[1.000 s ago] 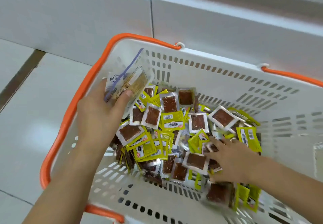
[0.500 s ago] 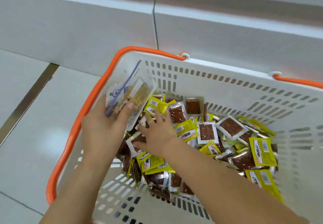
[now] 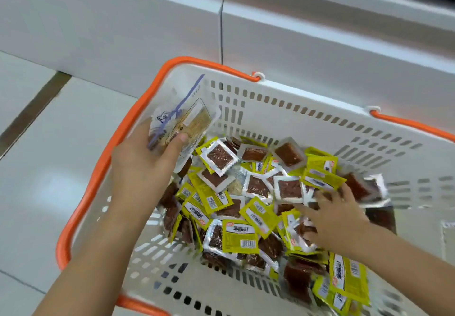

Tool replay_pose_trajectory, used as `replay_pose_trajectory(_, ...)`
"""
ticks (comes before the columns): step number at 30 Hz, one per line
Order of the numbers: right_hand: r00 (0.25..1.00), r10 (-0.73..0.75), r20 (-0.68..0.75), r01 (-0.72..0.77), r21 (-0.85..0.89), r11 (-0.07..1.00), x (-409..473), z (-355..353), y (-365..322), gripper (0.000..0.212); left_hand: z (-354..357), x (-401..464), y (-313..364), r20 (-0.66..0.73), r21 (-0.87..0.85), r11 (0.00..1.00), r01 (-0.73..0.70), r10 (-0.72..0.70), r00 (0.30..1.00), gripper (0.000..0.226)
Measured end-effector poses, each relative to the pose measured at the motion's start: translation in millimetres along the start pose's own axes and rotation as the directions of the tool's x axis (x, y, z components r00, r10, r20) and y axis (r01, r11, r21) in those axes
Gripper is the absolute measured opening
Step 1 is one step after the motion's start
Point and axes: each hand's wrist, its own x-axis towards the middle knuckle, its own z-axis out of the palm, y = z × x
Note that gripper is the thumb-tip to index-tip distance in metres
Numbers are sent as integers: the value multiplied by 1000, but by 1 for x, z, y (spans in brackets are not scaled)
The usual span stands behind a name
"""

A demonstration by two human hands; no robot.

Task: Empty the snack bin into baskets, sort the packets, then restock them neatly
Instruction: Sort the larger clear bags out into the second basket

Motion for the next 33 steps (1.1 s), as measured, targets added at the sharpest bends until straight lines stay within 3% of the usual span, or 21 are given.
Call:
replay_pose_trajectory(2,989,30,144,-18,-79,997,-5,-16,5,54,-1,-1,2,-7,14,1000,-7,7,1000,20)
replay_pose_trajectory(3,993,7,120,2,-74,997,-5,-28,3,47,-1,-1,3,-14,19,1000,-11,11,1000,19)
replay_pose_trajectory(6,956,-90,-278,130,128,983,17,-55,-28,31,0,-2,3,-12,18,1000,-23,23,1000,18)
replay_pose_trajectory(8,926,-113,-360,201,218,955,43,-62,-55,27,1,-2,2,0,19,1000,-19,19,1000,19)
replay_pose_trajectory(12,974,-68,-217,111,194,975,91,-49,-81,49,2,-1,-2,9,18,1000,-14,14,1000,21)
replay_pose_trajectory(16,958,84,-273,17,350,936,95,-38,-96,73,3,-2,-1,1,55,998,-19,19,1000,26)
replay_pose_trajectory(18,954,96,-286,42,442,896,90,-33,-102,70,3,-2,-1,14,55,998,-28,28,1000,24)
replay_pose_trajectory(22,971,25,-238,111,538,836,75,-35,-101,18,1,-1,-5,16,49,998,-39,39,999,20)
replay_pose_trajectory(24,971,-88,-222,199,546,814,64,-37,-95,31,1,-1,-5,24,39,998,-42,41,999,22)
replay_pose_trajectory(27,938,-133,-319,314,625,715,40,-37,-78,32,2,0,-5,14,12,997,-71,71,997,28)
replay_pose_trajectory(29,923,-33,-384,328,738,589,23,-38,-61,22,2,0,-5,9,-10,997,-71,71,997,32)
replay_pose_trajectory(33,900,188,-394,372,917,141,1,-56,-25,18,1,-4,-5,46,-133,991,2,4,999,28)
